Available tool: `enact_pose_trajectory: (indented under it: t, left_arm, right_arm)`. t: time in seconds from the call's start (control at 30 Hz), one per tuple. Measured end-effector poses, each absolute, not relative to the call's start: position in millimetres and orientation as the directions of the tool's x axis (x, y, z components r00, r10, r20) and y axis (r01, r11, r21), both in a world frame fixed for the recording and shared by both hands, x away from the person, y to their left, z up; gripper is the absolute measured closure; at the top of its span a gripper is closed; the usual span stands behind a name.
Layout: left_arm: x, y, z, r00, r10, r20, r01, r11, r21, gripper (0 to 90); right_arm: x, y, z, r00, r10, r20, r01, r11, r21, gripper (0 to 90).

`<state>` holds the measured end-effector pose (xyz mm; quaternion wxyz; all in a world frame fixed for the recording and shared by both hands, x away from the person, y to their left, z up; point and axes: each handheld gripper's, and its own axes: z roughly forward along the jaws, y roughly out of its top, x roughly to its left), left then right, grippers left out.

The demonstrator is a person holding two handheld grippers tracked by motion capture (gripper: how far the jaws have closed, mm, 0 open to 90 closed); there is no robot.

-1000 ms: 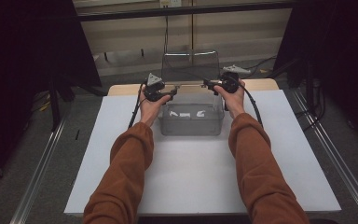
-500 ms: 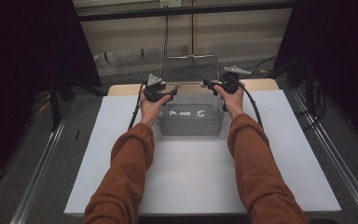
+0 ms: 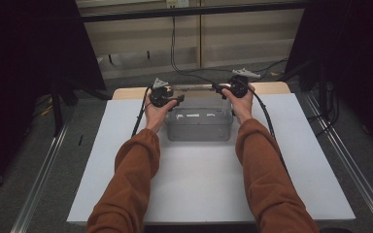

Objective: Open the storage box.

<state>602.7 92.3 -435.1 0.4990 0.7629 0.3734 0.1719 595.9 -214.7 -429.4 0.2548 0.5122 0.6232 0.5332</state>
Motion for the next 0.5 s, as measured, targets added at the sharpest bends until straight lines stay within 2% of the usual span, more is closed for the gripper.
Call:
enact_pose_trajectory:
  t: [0.13,0.5]
  left_arm:
    - [601.6,93.1,-435.0,0.662,0.742,-0.111,0.399,-0.222,0.890,38.5]
    - [592.5,94.6,-432.4,0.648,0.756,-0.093,0.374,-0.209,0.904,26.5]
  right_arm:
    - [594.8,-215.1,-427.5,-0.341,0.918,0.204,0.361,-0.073,0.930,16.4]
    - [583.3,-217.4,-422.1,-0.355,0.921,0.161,0.340,-0.033,0.940,14.8]
